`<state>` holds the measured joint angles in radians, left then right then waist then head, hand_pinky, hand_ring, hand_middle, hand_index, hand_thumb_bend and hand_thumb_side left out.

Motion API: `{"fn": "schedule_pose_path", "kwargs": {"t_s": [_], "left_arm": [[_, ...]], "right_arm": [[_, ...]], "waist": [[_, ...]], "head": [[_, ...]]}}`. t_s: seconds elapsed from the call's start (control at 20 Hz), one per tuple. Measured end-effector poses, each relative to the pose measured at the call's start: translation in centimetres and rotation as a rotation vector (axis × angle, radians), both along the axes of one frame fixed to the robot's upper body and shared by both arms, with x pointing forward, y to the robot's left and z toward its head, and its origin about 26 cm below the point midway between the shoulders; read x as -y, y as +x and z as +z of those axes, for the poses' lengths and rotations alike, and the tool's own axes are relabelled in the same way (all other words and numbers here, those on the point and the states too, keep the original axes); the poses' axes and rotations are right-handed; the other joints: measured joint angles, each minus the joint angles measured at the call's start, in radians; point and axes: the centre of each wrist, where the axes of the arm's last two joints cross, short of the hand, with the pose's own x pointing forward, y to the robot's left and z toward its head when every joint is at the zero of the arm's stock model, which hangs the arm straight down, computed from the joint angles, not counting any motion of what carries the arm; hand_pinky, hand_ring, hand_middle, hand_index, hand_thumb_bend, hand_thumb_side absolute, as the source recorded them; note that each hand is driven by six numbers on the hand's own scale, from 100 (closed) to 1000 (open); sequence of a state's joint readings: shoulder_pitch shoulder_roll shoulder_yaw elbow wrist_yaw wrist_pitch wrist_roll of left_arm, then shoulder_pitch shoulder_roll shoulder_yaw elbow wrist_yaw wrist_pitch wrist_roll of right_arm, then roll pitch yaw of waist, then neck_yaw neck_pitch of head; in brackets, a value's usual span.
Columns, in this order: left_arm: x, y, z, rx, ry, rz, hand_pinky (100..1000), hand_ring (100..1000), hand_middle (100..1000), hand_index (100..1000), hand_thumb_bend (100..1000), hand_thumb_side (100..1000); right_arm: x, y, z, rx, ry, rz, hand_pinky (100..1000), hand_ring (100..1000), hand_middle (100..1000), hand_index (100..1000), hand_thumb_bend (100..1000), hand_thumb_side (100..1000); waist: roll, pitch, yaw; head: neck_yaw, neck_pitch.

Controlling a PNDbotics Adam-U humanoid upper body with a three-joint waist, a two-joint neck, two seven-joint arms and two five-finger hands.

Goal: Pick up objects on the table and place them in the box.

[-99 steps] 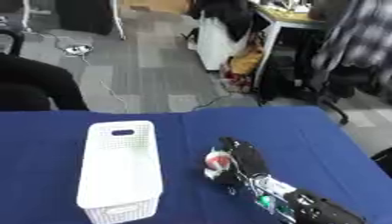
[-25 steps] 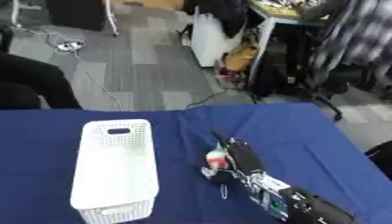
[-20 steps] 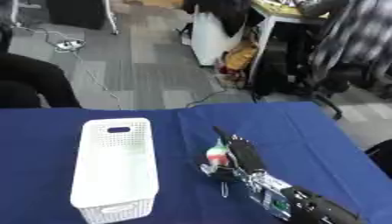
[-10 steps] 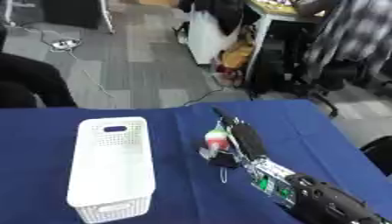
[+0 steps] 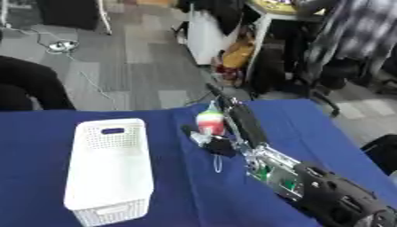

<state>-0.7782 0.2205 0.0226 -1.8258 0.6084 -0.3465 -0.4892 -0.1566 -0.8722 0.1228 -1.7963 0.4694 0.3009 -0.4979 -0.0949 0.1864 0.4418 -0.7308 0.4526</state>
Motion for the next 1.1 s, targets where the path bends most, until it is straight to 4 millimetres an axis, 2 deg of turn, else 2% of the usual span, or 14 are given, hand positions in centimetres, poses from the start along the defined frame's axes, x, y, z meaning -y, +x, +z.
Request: {"fn": "schedule_pose_path", "kwargs": {"t_s": [0.15,0.2,0.25,0.4,0.6,0.85,1.1], "left_arm": [[0.1,0.0,0.1,-0.002,-0.001,-0.002,661,785,883,801,144,926],[0.1,0.0,0.1,-0.003,-0.002,-0.002,661,786,883,801,145,926],[0.1,-0.1,0.2,-0.003,-0.003,-0.004,661,785,883,801,146,927],[0.4,-0.3,0.5,-0.004,-0.013,-0.015,661,785,883,801,149,928],[1.1,-0.7,0.9,-0.011,-0.022,-0.038,661,785,883,800,153,930],[2.1,-1.2,1.6,-0.019,-0.024,-0.071,662,785,883,800,156,931],[2.6,-1.6,2.0,-0.025,-0.021,-0.087,662,785,883,800,156,930]], "right_arm": [[-0.8,0.1,0.5,0.001,-0.003,0.038,100,100,100,1000,563,710],[-1.1,0.1,0.7,0.004,-0.005,0.054,100,100,100,1000,598,725],[-1.4,0.2,0.9,0.006,-0.007,0.070,100,100,100,1000,560,714],[-2.1,0.3,1.2,0.006,-0.015,0.110,100,100,100,1000,555,718],[-2.9,0.3,1.8,0.021,-0.021,0.148,100,100,100,1000,548,728],[-3.1,0.4,2.0,0.030,-0.033,0.156,100,100,100,1000,545,737],[-3.3,0.5,1.7,0.028,-0.039,0.161,100,100,100,1000,539,746]], "waist": [[-0.006,0.000,0.011],[-0.009,0.000,0.016],[-0.012,0.000,0.022],[-0.020,0.000,0.043],[-0.045,0.000,0.076],[-0.079,0.000,0.115],[-0.088,0.000,0.123]], "head": [[0.000,0.000],[0.000,0.000],[0.000,0.000],[-0.001,0.000],[-0.009,-0.002],[-0.020,-0.010],[-0.026,-0.018]]}}
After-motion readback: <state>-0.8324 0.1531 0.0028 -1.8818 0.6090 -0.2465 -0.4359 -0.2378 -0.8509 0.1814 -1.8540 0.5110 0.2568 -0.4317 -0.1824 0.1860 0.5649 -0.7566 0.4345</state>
